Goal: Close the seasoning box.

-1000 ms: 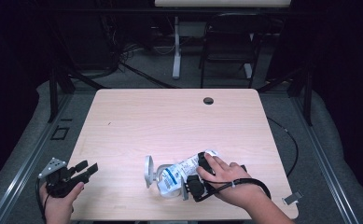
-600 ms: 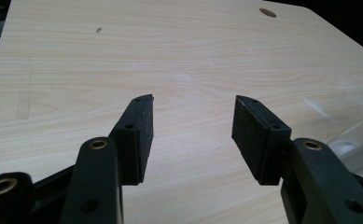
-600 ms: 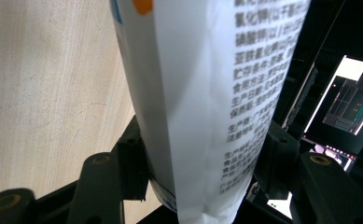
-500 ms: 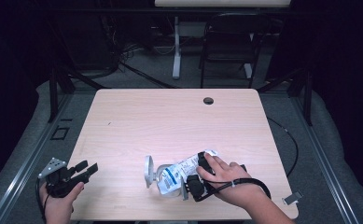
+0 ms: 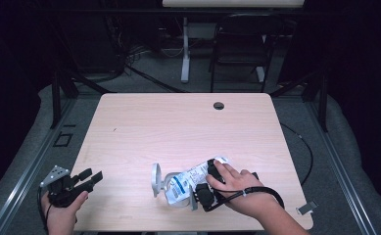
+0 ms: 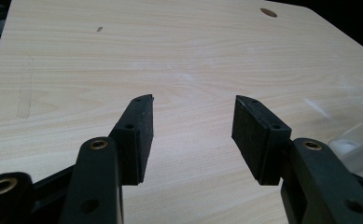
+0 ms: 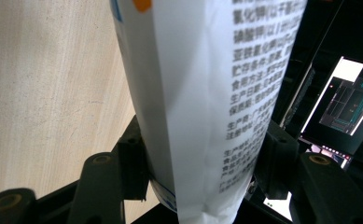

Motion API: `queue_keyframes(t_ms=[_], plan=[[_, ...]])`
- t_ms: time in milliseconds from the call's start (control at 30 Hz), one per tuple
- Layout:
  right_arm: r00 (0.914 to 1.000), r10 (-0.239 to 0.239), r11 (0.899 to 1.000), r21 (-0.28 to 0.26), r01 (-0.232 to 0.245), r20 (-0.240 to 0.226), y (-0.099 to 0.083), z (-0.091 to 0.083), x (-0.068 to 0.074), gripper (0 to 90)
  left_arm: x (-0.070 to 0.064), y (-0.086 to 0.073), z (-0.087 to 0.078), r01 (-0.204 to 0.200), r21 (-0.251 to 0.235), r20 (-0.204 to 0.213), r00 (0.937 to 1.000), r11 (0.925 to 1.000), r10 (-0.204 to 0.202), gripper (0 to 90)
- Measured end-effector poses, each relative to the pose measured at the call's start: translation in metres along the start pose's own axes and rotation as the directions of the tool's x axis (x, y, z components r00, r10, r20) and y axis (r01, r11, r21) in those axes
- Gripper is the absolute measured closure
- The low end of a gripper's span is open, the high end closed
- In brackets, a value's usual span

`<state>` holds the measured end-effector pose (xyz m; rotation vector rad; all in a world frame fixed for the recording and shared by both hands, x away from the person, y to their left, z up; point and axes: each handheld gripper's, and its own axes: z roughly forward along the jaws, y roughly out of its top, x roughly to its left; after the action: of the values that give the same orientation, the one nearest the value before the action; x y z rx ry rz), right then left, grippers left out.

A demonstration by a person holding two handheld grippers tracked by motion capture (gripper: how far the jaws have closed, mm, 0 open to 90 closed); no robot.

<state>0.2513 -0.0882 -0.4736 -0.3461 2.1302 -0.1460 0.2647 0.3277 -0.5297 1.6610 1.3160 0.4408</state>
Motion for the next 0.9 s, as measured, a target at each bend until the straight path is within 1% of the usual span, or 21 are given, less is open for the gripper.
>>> queue_keyframes(t_ms=[100, 133, 333, 633, 733, 800, 900], plan=[[1.0000, -0.010, 1.000, 0.009, 0.010, 0.001, 0.0005, -0.0009, -0.0009, 46.8, 0.0000, 0.0000, 0.0000, 0.000, 0.000, 0.000, 1.0000, 1.0000, 0.000, 48.8], [1.0000, -0.002, 1.000, 0.000, 0.002, 0.000, 0.0001, -0.0001, -0.0003, 46.8, 0.0000, 0.0000, 0.0001, 0.000, -0.001, 0.000, 1.0000, 1.0000, 0.000, 48.8], [1.0000, 0.000, 1.000, -0.002, 0.000, -0.001, -0.0001, 0.0003, -0.0004, 46.9, -0.0002, -0.0001, 0.0003, 0.000, -0.003, -0.001, 1.0000, 1.0000, 0.000, 48.8], [1.0000, -0.004, 1.000, 0.002, 0.004, 0.000, -0.0002, 0.0000, -0.0009, 47.0, 0.0000, 0.0000, 0.0000, -0.001, -0.001, 0.000, 1.0000, 1.0000, 0.001, 48.8], [0.9998, -0.018, 1.000, 0.015, 0.018, 0.005, 0.0004, -0.0012, -0.0018, 47.1, 0.0001, 0.0000, 0.0000, -0.001, -0.001, 0.000, 1.0000, 1.0000, 0.001, 48.8], [0.9999, -0.011, 1.000, 0.002, 0.011, 0.005, 0.0000, -0.0004, -0.0011, 47.1, -0.0001, 0.0000, 0.0001, -0.001, -0.003, -0.002, 1.0000, 1.0000, 0.001, 48.8], [0.9998, -0.016, 1.000, 0.005, 0.016, 0.008, 0.0004, -0.0008, -0.0012, 47.2, -0.0001, 0.0002, -0.0002, -0.001, -0.002, 0.000, 1.0000, 1.0000, 0.001, 48.8]])
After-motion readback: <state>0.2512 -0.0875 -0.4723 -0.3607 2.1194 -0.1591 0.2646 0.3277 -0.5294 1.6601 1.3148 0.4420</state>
